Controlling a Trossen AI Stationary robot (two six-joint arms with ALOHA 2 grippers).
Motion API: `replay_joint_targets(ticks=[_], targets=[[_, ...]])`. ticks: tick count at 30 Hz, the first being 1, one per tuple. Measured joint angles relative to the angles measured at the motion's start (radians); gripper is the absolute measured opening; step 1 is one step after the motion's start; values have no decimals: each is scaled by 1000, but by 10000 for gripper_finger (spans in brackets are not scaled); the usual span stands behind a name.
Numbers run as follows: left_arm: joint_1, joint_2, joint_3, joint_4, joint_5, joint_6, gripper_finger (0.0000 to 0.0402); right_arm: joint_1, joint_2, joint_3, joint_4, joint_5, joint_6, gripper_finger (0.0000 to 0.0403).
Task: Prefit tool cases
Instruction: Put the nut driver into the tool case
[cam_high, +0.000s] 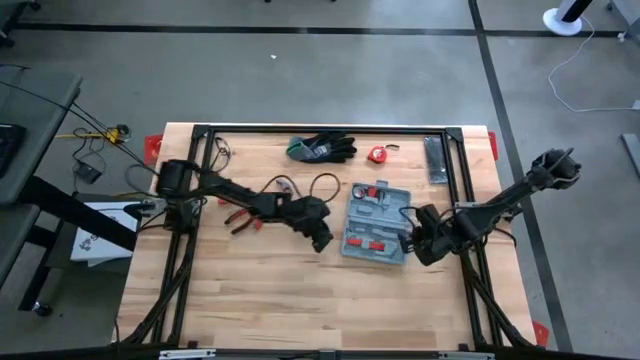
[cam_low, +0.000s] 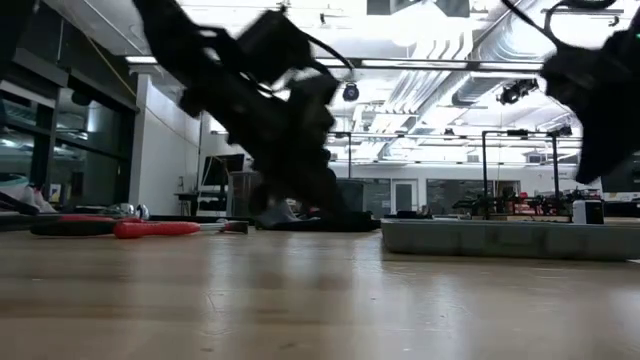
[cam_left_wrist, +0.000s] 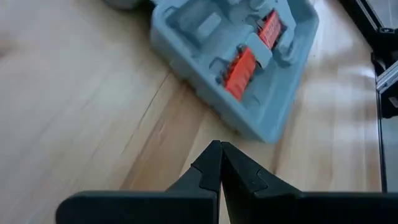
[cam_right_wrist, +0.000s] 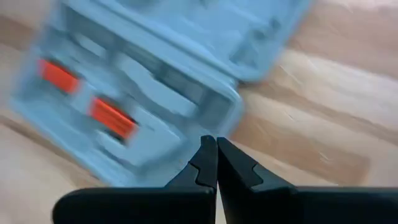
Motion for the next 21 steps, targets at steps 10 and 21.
replay_joint_targets(ticks=[10,21], targets=[[-11,161,197,-14,51,-24,0,-57,133,-87,163,-168,-163,0],[-162,104,207,-392,83,-55,0,-123,181,-110,557,-211,-348,0]])
